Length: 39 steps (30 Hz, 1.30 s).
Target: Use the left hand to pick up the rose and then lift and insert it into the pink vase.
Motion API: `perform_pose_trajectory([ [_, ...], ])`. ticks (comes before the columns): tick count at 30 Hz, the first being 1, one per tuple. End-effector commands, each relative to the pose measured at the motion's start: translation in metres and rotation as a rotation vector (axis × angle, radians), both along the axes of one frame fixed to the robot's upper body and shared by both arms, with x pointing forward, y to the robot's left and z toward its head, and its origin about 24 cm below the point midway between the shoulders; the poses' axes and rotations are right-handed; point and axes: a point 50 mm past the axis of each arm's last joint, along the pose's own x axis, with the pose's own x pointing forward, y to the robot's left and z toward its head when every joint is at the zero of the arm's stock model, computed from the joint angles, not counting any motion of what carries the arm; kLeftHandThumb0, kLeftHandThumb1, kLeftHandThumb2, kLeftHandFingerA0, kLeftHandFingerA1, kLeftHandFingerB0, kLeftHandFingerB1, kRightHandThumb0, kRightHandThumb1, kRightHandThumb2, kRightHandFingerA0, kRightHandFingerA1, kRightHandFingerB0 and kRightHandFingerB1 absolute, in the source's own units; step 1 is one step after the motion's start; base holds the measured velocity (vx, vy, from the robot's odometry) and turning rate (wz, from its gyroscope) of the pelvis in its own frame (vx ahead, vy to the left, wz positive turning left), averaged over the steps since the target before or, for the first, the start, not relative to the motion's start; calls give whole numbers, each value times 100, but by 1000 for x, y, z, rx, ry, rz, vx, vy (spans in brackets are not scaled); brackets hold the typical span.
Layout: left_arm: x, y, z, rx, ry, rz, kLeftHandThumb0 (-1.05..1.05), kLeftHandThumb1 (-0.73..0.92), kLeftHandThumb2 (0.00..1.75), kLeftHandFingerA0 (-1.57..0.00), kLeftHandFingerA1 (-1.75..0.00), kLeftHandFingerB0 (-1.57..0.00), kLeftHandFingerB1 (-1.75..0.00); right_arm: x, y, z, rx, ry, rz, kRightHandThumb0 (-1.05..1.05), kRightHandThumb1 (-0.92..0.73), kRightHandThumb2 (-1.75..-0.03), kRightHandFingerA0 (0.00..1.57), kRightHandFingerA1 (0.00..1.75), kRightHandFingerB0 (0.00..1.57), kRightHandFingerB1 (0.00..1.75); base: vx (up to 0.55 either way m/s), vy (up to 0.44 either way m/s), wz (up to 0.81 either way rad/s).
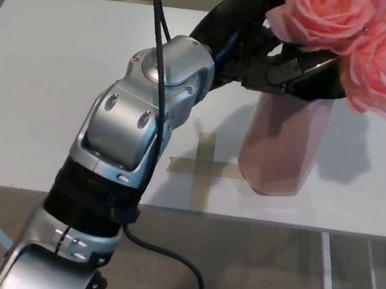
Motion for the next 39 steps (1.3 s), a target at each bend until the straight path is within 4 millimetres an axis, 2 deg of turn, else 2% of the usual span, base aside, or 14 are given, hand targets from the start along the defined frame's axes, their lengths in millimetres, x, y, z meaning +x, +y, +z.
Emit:
perform_pose_trajectory([
  [1, -1, 4, 1, 47, -6, -56, -94, 50, 65, 0, 0, 0, -3, -1, -3, 0, 2, 15, -3, -28, -65, -59, 63, 42, 56, 40, 0, 0, 0],
  [4, 0, 8, 3, 60, -16, -67, -94, 50, 65, 0, 0, 0, -3, -1, -2, 0, 4, 14, -1, -28, -66, -59, 63, 42, 55, 40, 0, 0, 0],
  [5, 0, 10, 3, 61, -18, -72, -82, 44, 87, 0, 0, 0, -1, -1, -2, 0, 3, 15, 0, -28, -66, -59, 63, 42, 55, 40, 0, 0, 0],
  [9, 2, 22, 3, 83, -34, -93, -82, 44, 87, 0, 0, 0, -1, -2, -3, 0, -5, 17, -7, -28, -66, -59, 62, 42, 55, 40, 0, 0, 0],
  [10, 2, 23, 3, 85, -36, -95, -93, 50, 65, 0, -1, 0, -1, -2, -3, -1, -6, 18, -6, -29, -66, -59, 62, 42, 55, 40, 0, 0, 0],
  [15, 5, 32, 6, 112, -43, -106, -93, 53, 60, 0, 0, 0, -1, -3, -3, -1, -7, 17, 1, -28, -66, -59, 63, 42, 56, 40, 0, 0, 0],
  [22, 3, 34, 7, 146, -62, -113, -94, 52, 62, 0, 0, 0, 0, -4, -3, -2, -3, 25, -7, -29, -66, -59, 63, 42, 56, 40, 0, 0, 0],
  [24, -1, 44, 7, 237, -105, -113, -96, 52, 63, 0, 0, 0, 0, -4, -1, -3, -1, 28, -3, -29, -65, -59, 64, 42, 57, 40, 0, 0, 0],
  [29, -4, 51, 6, 270, -121, -111, -96, 52, 63, 0, 0, 0, 0, -3, -2, -2, -8, 28, -1, -29, -65, -59, 64, 42, 58, 40, 0, 0, 0],
  [30, -7, 72, 3, 292, -126, -98, -96, 52, 63, 0, 0, 0, 0, -3, -1, -2, -13, 27, 11, -29, -65, -59, 64, 42, 58, 40, 0, 0, 0],
  [32, -13, 88, -1, 280, -131, -86, -95, 51, 63, 0, 0, 0, 0, -3, -1, -2, -11, 24, 9, -29, -65, -59, 64, 43, 57, 40, 0, 0, 0],
  [35, -18, 97, -4, 268, -146, -82, -94, 51, 62, 0, 0, 0, 0, -3, -1, -2, -8, 23, 3, -29, -65, -59, 64, 42, 57, 40, 0, 0, 0],
  [37, -44, 121, -16, 229, -198, -72, -89, 48, 60, 0, 0, 0, 0, -9, -6, -4, -16, 31, -10, -29, -65, -59, 64, 42, 57, 40, 0, 0, 0],
  [39, -57, 129, -20, 246, -226, -58, -86, 47, 59, 0, 0, 0, 0, -11, -6, -5, -18, 36, -14, -29, -65, -59, 64, 42, 56, 40, 0, 0, 0],
])
